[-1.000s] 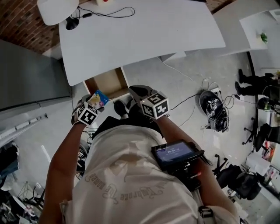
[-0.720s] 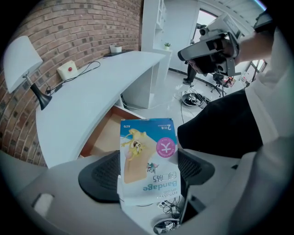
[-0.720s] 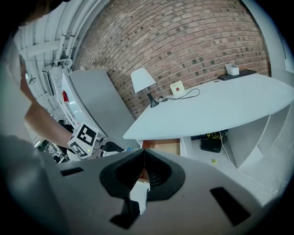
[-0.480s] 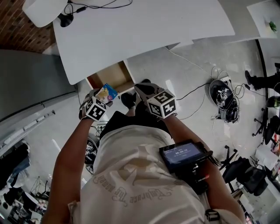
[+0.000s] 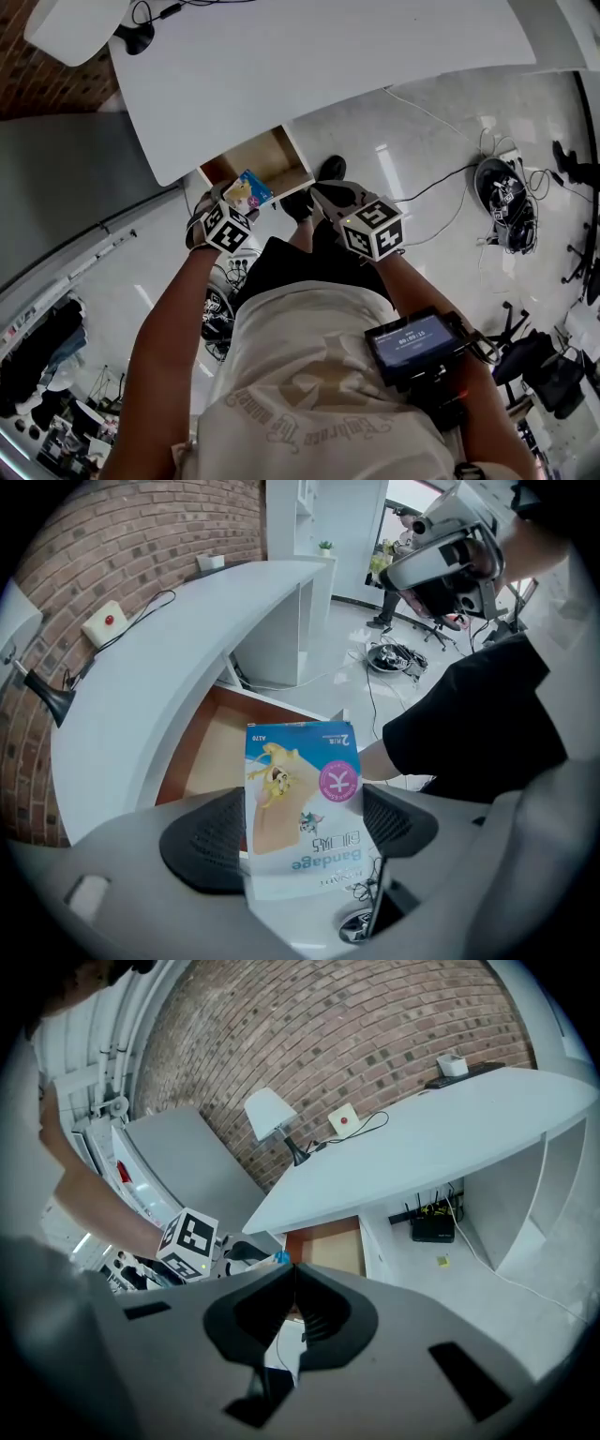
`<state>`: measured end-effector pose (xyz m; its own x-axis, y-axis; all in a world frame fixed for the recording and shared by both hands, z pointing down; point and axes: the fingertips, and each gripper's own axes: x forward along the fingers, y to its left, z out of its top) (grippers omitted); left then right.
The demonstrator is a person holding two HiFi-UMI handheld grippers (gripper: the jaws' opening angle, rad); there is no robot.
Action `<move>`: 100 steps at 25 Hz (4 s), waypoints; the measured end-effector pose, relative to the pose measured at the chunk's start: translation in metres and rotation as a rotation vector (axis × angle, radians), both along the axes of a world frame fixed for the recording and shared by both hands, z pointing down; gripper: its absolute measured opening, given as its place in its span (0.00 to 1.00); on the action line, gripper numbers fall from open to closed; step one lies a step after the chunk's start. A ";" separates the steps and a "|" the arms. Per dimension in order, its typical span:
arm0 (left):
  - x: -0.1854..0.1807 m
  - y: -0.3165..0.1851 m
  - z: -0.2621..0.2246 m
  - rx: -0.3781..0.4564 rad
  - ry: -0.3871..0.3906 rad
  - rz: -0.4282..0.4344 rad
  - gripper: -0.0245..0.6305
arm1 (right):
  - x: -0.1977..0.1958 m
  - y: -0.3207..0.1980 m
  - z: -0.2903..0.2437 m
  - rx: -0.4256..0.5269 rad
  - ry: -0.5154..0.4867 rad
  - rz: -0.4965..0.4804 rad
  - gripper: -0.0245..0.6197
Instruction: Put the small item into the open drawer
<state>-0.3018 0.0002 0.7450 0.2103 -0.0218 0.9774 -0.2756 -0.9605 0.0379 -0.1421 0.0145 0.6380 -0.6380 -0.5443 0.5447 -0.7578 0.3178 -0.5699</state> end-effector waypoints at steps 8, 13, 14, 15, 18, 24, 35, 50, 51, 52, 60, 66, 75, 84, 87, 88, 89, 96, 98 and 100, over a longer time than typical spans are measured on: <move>0.001 -0.018 0.025 0.023 -0.046 0.041 0.64 | -0.007 -0.010 0.011 -0.028 -0.026 0.024 0.05; 0.015 -0.031 0.051 0.031 -0.054 0.087 0.64 | 0.000 -0.022 0.035 -0.035 -0.025 0.037 0.05; 0.018 -0.033 0.055 0.030 -0.053 0.086 0.64 | 0.001 -0.025 0.039 -0.037 -0.025 0.041 0.05; 0.020 -0.034 0.058 0.029 -0.053 0.087 0.64 | 0.002 -0.027 0.042 -0.039 -0.026 0.046 0.05; 0.019 -0.035 0.069 0.021 -0.068 0.093 0.64 | 0.002 -0.031 0.049 -0.046 -0.031 0.060 0.05; 0.014 -0.042 0.092 -0.008 -0.078 0.036 0.64 | -0.002 -0.031 0.063 -0.065 -0.044 0.068 0.05; 0.019 -0.050 0.143 -0.019 -0.133 0.037 0.64 | -0.009 -0.014 0.090 -0.121 -0.063 0.060 0.05; 0.041 -0.069 0.193 0.015 -0.142 0.040 0.64 | 0.007 -0.007 0.116 -0.157 -0.073 0.104 0.05; 0.042 -0.070 0.196 0.012 -0.140 0.027 0.64 | 0.008 -0.006 0.118 -0.160 -0.071 0.107 0.05; 0.042 -0.073 0.199 0.013 -0.141 0.019 0.64 | 0.010 -0.006 0.120 -0.163 -0.069 0.113 0.05; 0.034 -0.084 0.220 0.072 -0.175 0.058 0.64 | 0.016 -0.004 0.131 -0.177 -0.055 0.148 0.05; 0.036 -0.084 0.217 0.096 -0.192 0.089 0.64 | 0.018 -0.005 0.130 -0.181 -0.057 0.160 0.05; 0.037 -0.082 0.205 0.083 -0.183 0.081 0.65 | 0.016 -0.011 0.125 -0.172 -0.057 0.151 0.05; 0.019 -0.052 0.166 0.056 -0.157 0.087 0.64 | 0.006 -0.018 0.119 -0.144 -0.054 0.144 0.05; 0.015 -0.038 0.153 0.037 -0.153 0.069 0.64 | 0.005 -0.016 0.114 -0.133 -0.049 0.126 0.05; 0.014 -0.034 0.146 0.031 -0.152 0.058 0.64 | 0.006 -0.015 0.110 -0.130 -0.048 0.120 0.05; 0.013 -0.031 0.140 0.027 -0.150 0.044 0.64 | 0.005 -0.014 0.107 -0.128 -0.048 0.114 0.05; 0.008 -0.027 0.099 0.049 -0.072 -0.083 0.49 | -0.007 -0.008 0.088 -0.102 -0.026 0.074 0.05; 0.010 -0.029 0.084 0.064 -0.047 -0.111 0.43 | -0.009 -0.007 0.080 -0.095 -0.022 0.068 0.05; 0.012 -0.030 0.068 0.077 -0.018 -0.143 0.37 | -0.010 -0.007 0.071 -0.086 -0.019 0.061 0.05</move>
